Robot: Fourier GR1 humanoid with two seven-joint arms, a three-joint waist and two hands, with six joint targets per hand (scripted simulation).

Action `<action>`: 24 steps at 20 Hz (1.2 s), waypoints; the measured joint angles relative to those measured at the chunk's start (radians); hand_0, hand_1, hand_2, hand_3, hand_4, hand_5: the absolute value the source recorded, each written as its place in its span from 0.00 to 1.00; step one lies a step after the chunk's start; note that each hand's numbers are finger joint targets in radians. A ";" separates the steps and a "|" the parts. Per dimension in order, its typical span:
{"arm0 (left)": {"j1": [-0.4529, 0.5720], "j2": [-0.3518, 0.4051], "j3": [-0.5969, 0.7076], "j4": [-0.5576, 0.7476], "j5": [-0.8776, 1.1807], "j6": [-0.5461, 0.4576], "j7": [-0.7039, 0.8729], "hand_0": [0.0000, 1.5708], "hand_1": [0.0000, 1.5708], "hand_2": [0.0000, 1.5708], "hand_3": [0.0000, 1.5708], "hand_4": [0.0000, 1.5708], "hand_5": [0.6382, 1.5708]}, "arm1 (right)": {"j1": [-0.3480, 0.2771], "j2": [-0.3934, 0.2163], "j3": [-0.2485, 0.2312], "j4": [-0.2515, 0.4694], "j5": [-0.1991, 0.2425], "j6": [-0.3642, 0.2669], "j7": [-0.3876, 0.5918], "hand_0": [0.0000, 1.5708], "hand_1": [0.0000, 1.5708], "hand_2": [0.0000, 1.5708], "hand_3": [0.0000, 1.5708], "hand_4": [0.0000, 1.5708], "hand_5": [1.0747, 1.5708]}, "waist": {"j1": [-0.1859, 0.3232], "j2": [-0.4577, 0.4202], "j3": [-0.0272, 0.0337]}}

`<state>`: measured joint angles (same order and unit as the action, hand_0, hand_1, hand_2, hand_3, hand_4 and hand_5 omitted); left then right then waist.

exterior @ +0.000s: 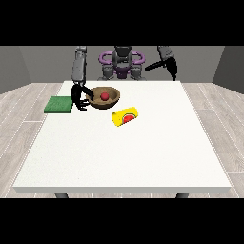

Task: Pick the cup and pour the ball into the bowl, then pick the bowl and place it on the pad

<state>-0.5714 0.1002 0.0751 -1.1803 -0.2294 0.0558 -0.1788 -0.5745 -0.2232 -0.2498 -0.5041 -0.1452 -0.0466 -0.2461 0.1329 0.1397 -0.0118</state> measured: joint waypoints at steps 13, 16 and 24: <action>0.063 0.061 0.081 0.087 0.035 0.011 -0.057 0.00 0.00 0.00 0.00 0.00 1.00 | -0.071 -0.119 0.009 -0.078 -0.027 0.087 0.304 1.00 1.00 1.00 1.00 0.67 0.99 | -0.108 -0.067 0.0113; 0.068 0.048 0.072 0.074 0.027 0.032 -0.078 0.00 0.00 0.00 0.00 0.00 1.00 | -0.072 -0.177 -0.029 -0.077 -0.059 0.130 0.311 1.00 1.00 1.00 1.00 0.69 0.98 | -0.108 -0.041 0.0116; 0.070 0.020 0.055 0.085 0.003 0.090 -0.170 0.00 0.00 0.00 0.00 0.00 0.99 | -0.058 -0.269 -0.100 -0.068 -0.129 0.236 0.277 1.00 1.00 1.00 1.00 0.68 0.98 | -0.116 0.053 0.0122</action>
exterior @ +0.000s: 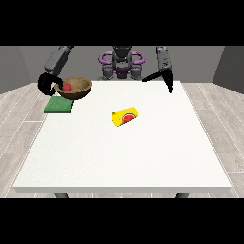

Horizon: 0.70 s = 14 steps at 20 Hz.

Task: Pick the cup and pour the ball into the bowl, then pick the bowl and place it on the pad

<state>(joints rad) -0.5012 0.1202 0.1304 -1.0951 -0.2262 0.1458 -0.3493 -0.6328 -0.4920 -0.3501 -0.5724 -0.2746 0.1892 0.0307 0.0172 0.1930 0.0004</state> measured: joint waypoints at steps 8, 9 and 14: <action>-0.037 -0.060 -0.082 -0.153 -0.063 0.074 0.004 0.00 0.00 0.00 0.00 0.00 0.99 | -0.015 -0.145 -0.094 0.106 -0.046 0.114 -0.142 1.00 1.00 1.00 0.50 0.65 0.99 | 0.054 0.186 0.0017; -0.040 -0.063 -0.092 -0.180 -0.072 0.080 0.020 0.00 0.00 0.00 0.00 0.00 0.99 | -0.015 -0.167 -0.098 0.117 -0.042 0.125 -0.161 1.00 1.00 1.00 0.22 0.65 1.00 | 0.056 0.202 0.0018; -0.041 -0.042 -0.101 -0.290 -0.077 0.069 0.068 0.00 0.00 0.00 0.00 0.00 0.99 | -0.028 -0.245 -0.115 0.167 -0.030 0.156 -0.232 1.00 1.00 1.00 0.00 0.66 1.00 | 0.067 0.270 0.0020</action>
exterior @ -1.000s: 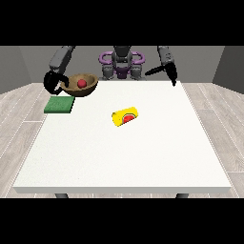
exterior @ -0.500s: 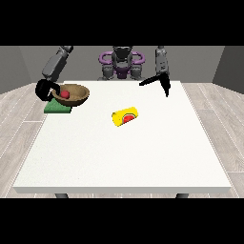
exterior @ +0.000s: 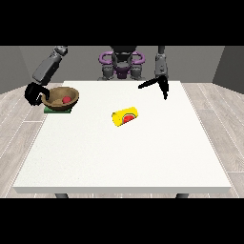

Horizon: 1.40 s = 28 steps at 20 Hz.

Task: Pick the cup and pour the ball into the bowl, then pick the bowl and place it on the pad

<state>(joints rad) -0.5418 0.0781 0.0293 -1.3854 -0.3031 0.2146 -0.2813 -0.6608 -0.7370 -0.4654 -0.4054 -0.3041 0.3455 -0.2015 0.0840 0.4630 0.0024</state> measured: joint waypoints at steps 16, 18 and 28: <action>0.067 0.009 -0.025 -0.212 -0.001 -0.024 0.126 0.00 0.00 0.00 0.00 0.00 0.99 | -0.060 -0.095 -0.027 0.106 -0.012 0.069 0.025 1.00 1.00 1.00 0.69 0.47 1.00 | -0.027 0.007 -0.0012; 0.063 0.017 -0.015 -0.216 0.008 -0.033 0.138 0.00 0.00 0.00 0.00 0.00 1.00 | -0.047 -0.078 -0.014 0.106 -0.001 0.068 0.018 1.00 1.00 1.00 0.65 0.47 1.00 | -0.029 0.001 -0.0015; 0.093 0.006 -0.034 -0.268 0.004 -0.035 0.141 0.00 0.00 0.00 0.00 0.00 0.99 | -0.021 -0.098 0.038 0.112 0.069 -0.015 0.010 0.48 0.48 0.30 0.47 0.00 0.89 | -0.016 0.021 -0.0007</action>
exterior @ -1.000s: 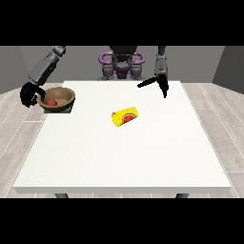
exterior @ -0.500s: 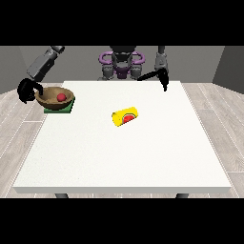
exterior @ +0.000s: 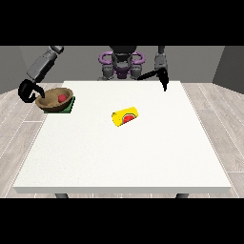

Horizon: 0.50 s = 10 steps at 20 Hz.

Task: Pick the cup and pour the ball into the bowl, then pick the bowl and place it on the pad

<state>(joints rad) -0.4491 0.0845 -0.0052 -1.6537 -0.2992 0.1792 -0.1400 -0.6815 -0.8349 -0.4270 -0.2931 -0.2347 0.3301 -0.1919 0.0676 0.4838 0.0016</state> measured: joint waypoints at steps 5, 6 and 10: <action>0.033 0.010 0.000 -0.070 0.005 -0.009 0.016 0.00 0.00 0.00 0.00 0.00 0.99 | -0.002 -0.056 0.002 0.009 0.022 -0.042 -0.012 0.00 0.00 0.26 0.15 0.00 0.83 | -0.002 0.027 0.0001; 0.030 0.015 0.004 -0.079 0.010 -0.016 0.028 0.00 0.00 0.00 0.00 0.00 0.99 | -0.005 -0.061 0.005 0.010 0.027 -0.048 -0.008 0.00 0.00 0.24 0.14 0.00 0.81 | -0.004 0.024 0.0000; 0.034 0.028 0.030 -0.089 0.032 -0.026 0.032 0.00 0.00 0.00 0.00 0.00 1.00 | -0.012 -0.081 0.011 0.005 0.037 -0.045 -0.006 0.00 0.00 0.21 0.18 0.00 0.84 | -0.016 0.020 -0.0001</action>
<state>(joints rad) -0.4147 0.1128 0.0250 -1.7427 -0.2677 0.1527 -0.1084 -0.6935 -0.9154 -0.4158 -0.2878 -0.1976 0.2850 -0.1975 0.0516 0.5039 0.0015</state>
